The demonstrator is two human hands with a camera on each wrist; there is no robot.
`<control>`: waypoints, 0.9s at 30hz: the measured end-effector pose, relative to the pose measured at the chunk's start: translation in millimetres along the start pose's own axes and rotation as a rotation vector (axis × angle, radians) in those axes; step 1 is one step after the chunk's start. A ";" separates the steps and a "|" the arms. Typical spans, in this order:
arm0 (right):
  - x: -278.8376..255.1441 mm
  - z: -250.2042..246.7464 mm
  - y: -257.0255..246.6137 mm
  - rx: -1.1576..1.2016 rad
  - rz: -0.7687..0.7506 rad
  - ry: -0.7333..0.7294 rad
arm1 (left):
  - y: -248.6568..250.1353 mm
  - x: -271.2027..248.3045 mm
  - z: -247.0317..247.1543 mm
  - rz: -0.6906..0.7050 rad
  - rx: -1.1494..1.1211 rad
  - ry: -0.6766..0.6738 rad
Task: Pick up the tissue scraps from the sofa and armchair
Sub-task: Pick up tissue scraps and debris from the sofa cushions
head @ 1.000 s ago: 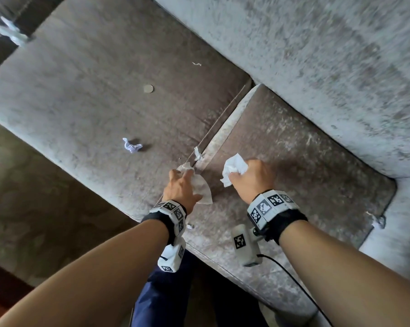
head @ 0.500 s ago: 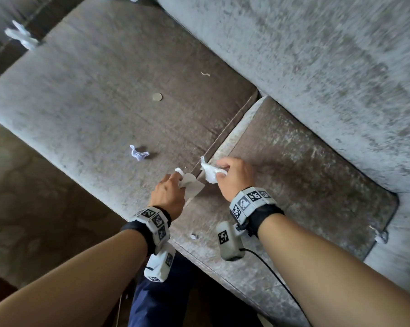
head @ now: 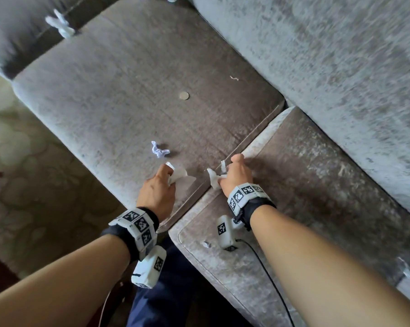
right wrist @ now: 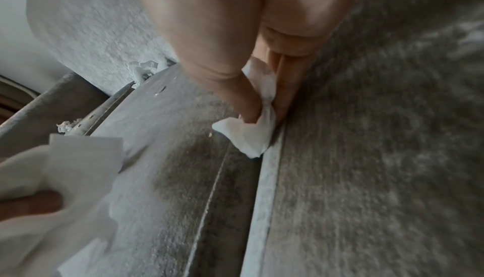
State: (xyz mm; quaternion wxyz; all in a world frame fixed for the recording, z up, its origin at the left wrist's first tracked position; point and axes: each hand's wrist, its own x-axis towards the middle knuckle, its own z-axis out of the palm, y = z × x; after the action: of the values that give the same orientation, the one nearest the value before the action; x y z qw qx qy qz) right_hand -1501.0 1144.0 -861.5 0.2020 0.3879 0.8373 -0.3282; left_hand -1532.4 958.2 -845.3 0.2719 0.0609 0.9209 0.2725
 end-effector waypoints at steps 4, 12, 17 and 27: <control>0.8 9.3 0.2 0.038 -0.037 0.000 | -6.4 -3.5 -5.1 0.006 -0.021 0.020; -3.3 2.4 4.0 0.063 -0.107 0.010 | -3.4 2.5 -15.6 -0.029 -0.012 0.055; -21.2 -18.6 9.5 0.111 -0.084 0.051 | -3.6 13.4 -24.2 -0.074 0.030 0.039; -41.5 -50.8 15.3 0.194 0.008 0.035 | 3.0 46.9 -28.7 -0.169 0.122 0.002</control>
State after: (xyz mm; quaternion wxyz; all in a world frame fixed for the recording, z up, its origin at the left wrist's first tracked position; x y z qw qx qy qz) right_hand -1467.7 1165.9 -807.2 0.1501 0.4148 0.8033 -0.4002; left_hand -1587.4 959.5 -845.5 0.2887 -0.0010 0.9380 0.1920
